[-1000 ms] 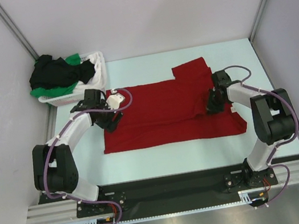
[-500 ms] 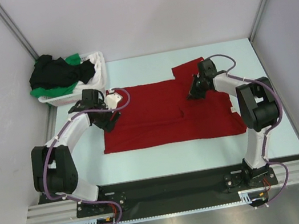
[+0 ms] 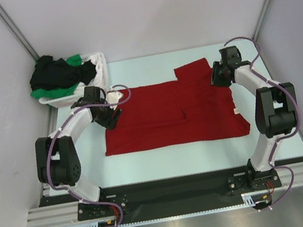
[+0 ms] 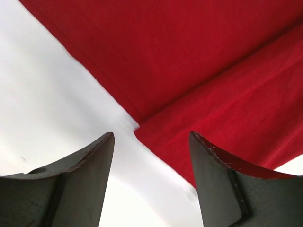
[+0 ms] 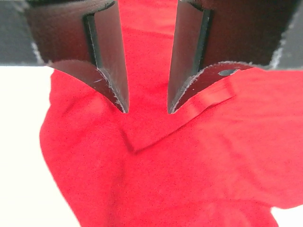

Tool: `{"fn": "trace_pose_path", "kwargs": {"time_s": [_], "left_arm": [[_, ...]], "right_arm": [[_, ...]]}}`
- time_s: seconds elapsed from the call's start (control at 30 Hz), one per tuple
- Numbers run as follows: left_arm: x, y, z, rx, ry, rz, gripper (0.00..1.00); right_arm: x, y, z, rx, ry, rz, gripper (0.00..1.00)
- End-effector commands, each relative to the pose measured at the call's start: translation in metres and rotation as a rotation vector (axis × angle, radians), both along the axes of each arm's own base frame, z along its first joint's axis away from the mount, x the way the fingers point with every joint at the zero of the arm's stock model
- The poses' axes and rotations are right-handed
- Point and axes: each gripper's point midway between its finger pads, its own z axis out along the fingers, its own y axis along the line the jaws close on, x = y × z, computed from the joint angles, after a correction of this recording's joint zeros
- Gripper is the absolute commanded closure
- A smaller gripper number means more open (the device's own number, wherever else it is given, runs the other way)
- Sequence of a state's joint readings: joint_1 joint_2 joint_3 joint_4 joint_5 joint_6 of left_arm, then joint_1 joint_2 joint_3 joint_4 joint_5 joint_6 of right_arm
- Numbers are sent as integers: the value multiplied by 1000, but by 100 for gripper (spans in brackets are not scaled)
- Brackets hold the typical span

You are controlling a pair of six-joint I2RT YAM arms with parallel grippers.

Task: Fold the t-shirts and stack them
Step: Fold the tshirt

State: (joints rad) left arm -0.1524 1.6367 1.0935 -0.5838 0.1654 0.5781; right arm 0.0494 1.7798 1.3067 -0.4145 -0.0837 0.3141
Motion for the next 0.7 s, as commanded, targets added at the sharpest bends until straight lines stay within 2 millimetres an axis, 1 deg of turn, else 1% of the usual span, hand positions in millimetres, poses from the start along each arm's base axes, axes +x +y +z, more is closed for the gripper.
{"fn": "trace_pose_path", "kwargs": {"time_s": [0.0,0.03,0.07,0.1,0.13,0.17,0.2,0.23,0.27,0.33,0.37,0.4,0.43,0.47,0.5,0.53,0.57,0.6,0.67], "left_arm": [[39,-53,62,-166,-134,-33,31],[44,-68,66,-181,-142,-48,32],[45,-100,71,-211,-154,-87,32],[56,-119,86,-236,-194,-100,32],[62,-138,77,-250,-178,-110,31],[56,-169,77,-288,-153,-129,31],[63,-190,91,-323,-172,-145,32],[62,-209,89,-350,-150,-163,32],[62,-237,85,-374,-122,-179,32],[62,-264,77,-396,-95,-199,32],[56,-282,75,-407,-80,-214,32],[63,-295,63,-406,-70,-215,32],[66,-304,61,-412,-79,-214,32],[66,-313,52,-413,-64,-199,32],[70,-322,43,-420,-51,-193,32],[71,-327,35,-425,-30,-184,34],[69,-333,31,-440,-4,-165,34],[72,-338,18,-439,17,-154,35],[72,-343,12,-446,30,-143,38]], "right_arm": [[14,-16,-9,-125,-1,111,57],[21,-18,-9,-122,-23,115,58],[23,-20,-12,-122,-22,116,58],[25,-22,-19,-115,-11,118,58],[30,-21,-18,-106,-18,130,59],[31,-18,-20,-93,-21,151,60],[31,-15,-27,-83,-11,162,60],[32,-13,-29,-74,-13,175,62],[32,-11,-32,-66,-7,179,63],[32,-10,-41,-61,8,182,63],[33,-10,-43,-59,8,184,63],[34,-10,-44,-59,8,181,63],[35,-10,-49,-60,15,181,63],[38,-9,-49,-56,11,185,63],[38,-9,-51,-53,20,188,63],[37,-8,-55,-50,32,190,65],[37,-6,-55,-43,35,193,66],[37,-6,-56,-41,33,192,67],[36,-4,-55,-40,27,194,68]]}}
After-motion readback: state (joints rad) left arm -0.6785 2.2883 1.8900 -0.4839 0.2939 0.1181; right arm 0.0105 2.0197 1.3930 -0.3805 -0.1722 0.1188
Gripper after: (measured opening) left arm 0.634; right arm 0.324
